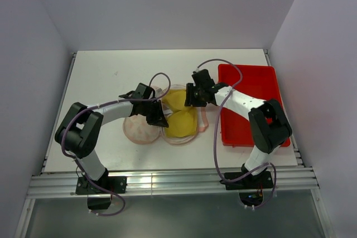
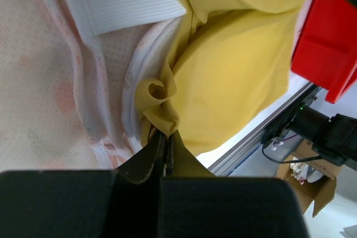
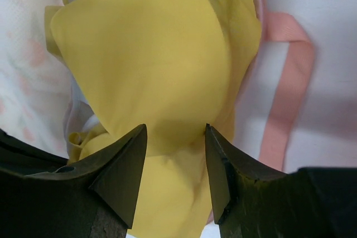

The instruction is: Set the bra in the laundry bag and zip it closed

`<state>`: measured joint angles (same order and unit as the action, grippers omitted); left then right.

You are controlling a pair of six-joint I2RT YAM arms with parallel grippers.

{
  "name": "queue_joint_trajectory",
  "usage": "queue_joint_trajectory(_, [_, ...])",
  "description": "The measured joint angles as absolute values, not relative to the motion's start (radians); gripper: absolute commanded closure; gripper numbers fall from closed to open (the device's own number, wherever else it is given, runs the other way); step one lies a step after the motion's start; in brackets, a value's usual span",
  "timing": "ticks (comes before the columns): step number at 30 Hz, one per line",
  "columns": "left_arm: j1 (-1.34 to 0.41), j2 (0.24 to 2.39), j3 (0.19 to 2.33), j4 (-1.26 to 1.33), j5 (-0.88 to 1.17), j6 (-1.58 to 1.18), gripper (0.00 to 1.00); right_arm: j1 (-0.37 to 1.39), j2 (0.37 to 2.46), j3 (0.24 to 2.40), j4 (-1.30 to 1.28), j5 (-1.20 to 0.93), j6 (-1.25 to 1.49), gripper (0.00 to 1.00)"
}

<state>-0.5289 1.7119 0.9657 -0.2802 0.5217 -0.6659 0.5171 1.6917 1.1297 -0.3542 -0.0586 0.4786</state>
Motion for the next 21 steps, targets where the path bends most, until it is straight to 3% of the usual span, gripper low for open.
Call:
queue_joint_trajectory(14, [-0.529,1.692,0.933,-0.274,0.537,-0.665,1.0,0.521,1.734,1.15,-0.286,-0.174,0.508,0.47])
queue_joint_trajectory(21, [-0.529,1.678,0.92,-0.274,0.537,-0.665,1.0,0.514,1.734,1.163,-0.322,-0.086,0.5,0.46])
